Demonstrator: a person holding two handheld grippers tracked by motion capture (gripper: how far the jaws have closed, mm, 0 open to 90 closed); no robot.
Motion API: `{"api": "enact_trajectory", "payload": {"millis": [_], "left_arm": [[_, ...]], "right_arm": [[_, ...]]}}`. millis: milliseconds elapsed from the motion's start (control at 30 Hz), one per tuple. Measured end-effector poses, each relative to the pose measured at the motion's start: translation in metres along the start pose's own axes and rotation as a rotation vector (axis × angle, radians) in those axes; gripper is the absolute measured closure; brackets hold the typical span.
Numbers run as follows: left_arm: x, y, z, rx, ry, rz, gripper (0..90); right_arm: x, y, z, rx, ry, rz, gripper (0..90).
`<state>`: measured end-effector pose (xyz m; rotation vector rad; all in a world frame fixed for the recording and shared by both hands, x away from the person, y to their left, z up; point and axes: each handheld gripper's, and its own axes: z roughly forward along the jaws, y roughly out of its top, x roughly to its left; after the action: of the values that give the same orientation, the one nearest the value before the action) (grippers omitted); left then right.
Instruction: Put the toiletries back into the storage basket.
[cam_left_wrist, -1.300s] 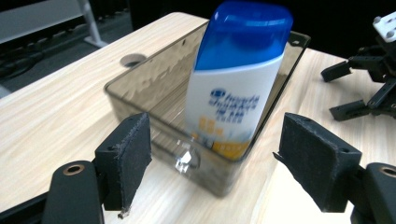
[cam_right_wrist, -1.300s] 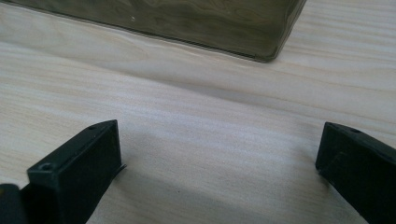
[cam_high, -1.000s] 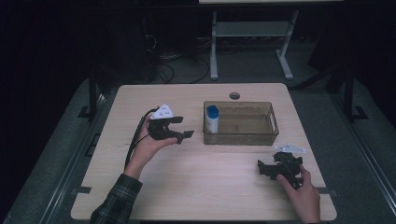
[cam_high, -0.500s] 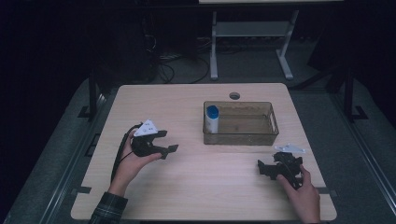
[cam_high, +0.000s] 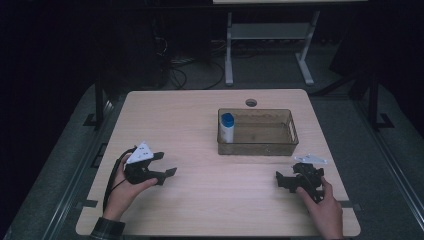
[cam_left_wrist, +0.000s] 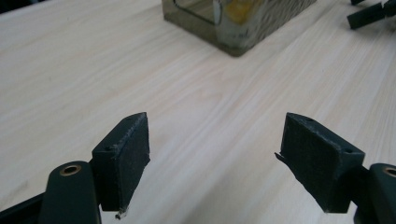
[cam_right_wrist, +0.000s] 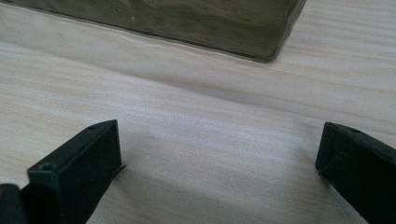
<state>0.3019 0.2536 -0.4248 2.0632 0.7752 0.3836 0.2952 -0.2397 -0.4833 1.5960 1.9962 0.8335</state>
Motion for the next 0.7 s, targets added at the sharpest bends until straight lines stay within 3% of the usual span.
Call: {"api": "enact_trajectory", "payload": {"millis": [367,467,700], "left_arm": [[0.0,-0.048,-0.016,0.068,0.064,-0.058,22.4],[-0.002,-0.058,-0.02,0.102,0.086,-0.053,22.4],[-0.004,-0.07,-0.027,0.121,0.122,-0.058,21.9]], "right_arm": [[0.0,0.0,0.0,-0.001,0.0,0.001,0.0],[0.0,0.0,0.0,0.0,0.0,0.003,0.0],[0.0,0.0,0.0,0.0,0.0,0.003,0.0]]}}
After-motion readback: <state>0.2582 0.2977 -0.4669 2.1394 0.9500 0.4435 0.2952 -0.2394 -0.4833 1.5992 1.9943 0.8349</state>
